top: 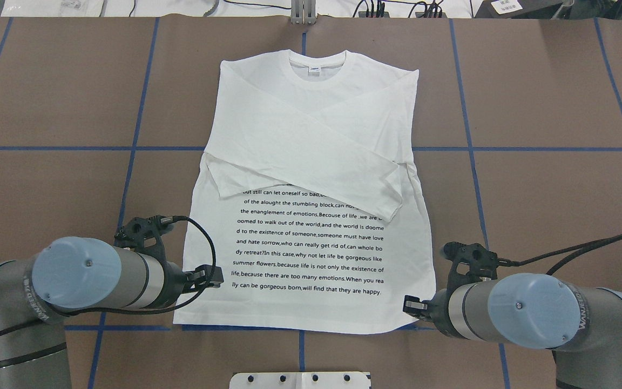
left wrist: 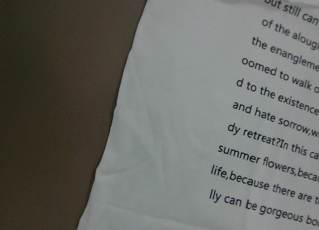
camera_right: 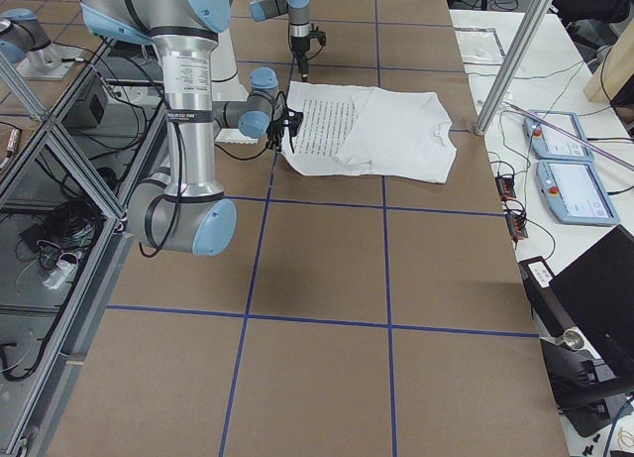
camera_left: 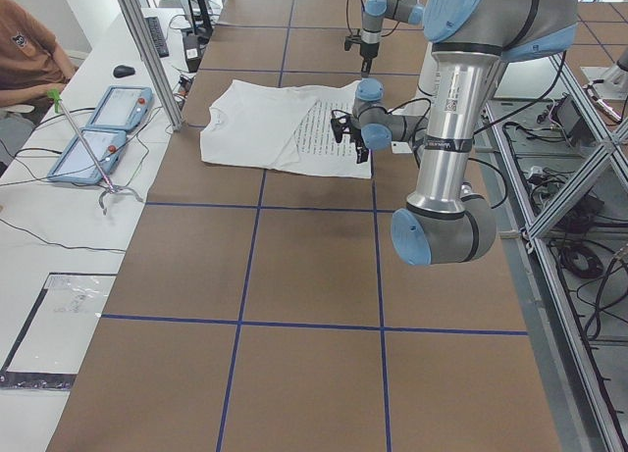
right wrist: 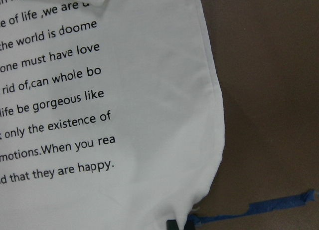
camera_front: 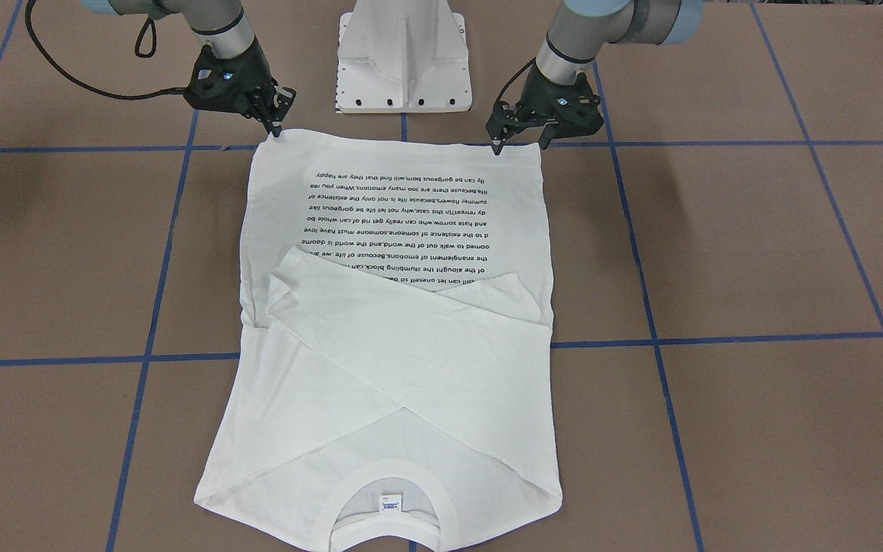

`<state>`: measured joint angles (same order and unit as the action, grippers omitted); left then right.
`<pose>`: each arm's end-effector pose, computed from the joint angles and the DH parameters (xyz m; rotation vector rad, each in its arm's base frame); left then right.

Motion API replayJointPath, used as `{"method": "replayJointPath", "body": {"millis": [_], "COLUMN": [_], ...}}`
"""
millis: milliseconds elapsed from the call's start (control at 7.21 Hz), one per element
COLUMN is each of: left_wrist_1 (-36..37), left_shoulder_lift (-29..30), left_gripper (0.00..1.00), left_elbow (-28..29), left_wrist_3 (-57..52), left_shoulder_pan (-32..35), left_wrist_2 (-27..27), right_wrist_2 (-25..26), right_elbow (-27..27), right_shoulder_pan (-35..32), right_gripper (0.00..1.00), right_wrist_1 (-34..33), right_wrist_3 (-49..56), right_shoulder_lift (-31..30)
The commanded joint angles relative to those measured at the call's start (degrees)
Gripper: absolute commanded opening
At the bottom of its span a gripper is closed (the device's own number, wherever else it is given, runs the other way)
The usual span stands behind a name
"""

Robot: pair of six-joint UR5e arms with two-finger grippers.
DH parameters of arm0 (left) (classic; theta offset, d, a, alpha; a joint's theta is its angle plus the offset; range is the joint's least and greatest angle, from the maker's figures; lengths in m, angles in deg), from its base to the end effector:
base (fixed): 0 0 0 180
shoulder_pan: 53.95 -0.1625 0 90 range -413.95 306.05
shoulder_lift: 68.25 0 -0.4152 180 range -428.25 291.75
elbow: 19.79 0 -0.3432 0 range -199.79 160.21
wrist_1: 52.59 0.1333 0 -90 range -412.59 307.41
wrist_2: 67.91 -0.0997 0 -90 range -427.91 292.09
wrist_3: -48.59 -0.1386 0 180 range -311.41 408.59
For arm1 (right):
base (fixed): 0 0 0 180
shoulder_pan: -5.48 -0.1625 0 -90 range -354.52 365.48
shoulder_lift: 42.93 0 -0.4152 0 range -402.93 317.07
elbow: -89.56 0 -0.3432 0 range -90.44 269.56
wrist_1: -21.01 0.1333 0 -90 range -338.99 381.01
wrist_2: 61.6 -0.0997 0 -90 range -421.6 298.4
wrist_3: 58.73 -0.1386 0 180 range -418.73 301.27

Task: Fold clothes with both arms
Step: 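Grasp both near hem corners of the shirt with both grippers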

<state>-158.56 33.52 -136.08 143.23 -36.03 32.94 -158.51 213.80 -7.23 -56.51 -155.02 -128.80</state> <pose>0.4653 -0.2631 0.3567 -0.0654 0.9570 -0.2740 -0.4315 -0.2169 0.3731 -0.0629 -0.8938 0.2557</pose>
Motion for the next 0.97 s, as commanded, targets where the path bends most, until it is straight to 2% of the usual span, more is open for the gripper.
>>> {"method": "replayJointPath", "body": {"millis": [0, 832], "left_wrist_1": [0.76, 1.73], "left_shoulder_lift": [-0.08, -1.66], "left_gripper": [0.98, 0.93], "left_elbow": [1.77, 2.91], "left_wrist_3": [0.19, 0.28], "left_shoulder_pan": [-1.39, -2.72], "left_wrist_2": [-1.53, -1.53], "right_wrist_2": [-0.29, -0.38], "right_elbow": [-0.05, -0.14], "right_shoulder_pan": [-0.48, -0.92], "right_gripper": [0.0, 0.0], "right_wrist_1": [0.0, 0.0], "right_wrist_3": [0.05, 0.14], "right_shoulder_lift": [0.08, 0.35]}}
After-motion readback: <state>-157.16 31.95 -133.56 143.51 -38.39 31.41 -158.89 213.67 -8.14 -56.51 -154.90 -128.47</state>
